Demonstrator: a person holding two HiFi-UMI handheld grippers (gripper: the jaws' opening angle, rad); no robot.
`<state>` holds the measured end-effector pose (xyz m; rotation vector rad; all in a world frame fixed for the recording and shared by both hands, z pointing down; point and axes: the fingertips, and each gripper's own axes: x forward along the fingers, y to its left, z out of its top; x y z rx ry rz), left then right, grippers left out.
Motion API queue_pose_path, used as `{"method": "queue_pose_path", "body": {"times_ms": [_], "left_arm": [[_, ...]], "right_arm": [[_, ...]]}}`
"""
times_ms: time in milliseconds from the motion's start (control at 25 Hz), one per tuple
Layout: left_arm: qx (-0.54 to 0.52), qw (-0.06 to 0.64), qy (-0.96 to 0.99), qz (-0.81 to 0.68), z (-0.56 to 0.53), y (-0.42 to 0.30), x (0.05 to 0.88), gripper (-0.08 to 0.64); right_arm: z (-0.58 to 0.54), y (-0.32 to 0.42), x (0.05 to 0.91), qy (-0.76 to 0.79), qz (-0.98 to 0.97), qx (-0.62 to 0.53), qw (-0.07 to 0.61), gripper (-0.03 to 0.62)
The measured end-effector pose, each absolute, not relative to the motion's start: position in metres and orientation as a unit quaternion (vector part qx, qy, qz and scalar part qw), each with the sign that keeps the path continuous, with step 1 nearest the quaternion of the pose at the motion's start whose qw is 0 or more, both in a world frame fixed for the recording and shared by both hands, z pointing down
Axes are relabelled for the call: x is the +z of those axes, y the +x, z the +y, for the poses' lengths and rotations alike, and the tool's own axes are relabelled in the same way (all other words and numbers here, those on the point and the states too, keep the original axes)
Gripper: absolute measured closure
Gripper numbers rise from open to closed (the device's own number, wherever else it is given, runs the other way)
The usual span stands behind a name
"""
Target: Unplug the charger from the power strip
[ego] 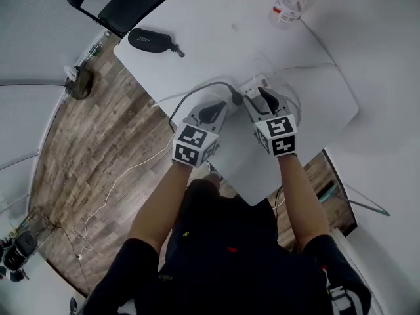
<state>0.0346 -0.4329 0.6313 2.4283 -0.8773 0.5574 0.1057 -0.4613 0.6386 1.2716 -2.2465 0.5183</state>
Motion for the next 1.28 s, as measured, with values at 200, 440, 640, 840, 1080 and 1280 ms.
{"method": "queue_pose_path", "body": {"times_ms": [200,440,640,840,1080,1280], "left_arm": [[0.195,0.256,0.886,-0.334,-0.433,0.032,0.631,0.54],[0.204,0.261,0.883,-0.332,-0.433,0.033,0.632,0.54],[0.217,0.243,0.884,-0.335,-0.431,0.031,0.631,0.54],[0.172,0.205,0.897,-0.352,-0.422,0.035,0.573,0.54],[0.115,0.14,0.913,-0.364,-0.392,0.036,0.475,0.54],[0.083,0.104,0.916,-0.38,-0.357,0.035,0.405,0.54]], "right_arm": [[-0.458,0.104,0.637,0.471,-0.827,0.182,0.248,0.419],[-0.458,0.109,0.612,0.485,-0.83,0.154,0.227,0.42],[-0.443,0.131,0.54,0.514,-0.832,0.126,0.168,0.42],[-0.409,0.161,0.482,0.531,-0.831,0.109,0.126,0.42],[-0.368,0.184,0.423,0.541,-0.833,0.092,0.076,0.42],[-0.342,0.196,0.387,0.524,-0.845,0.103,0.026,0.42]]}}
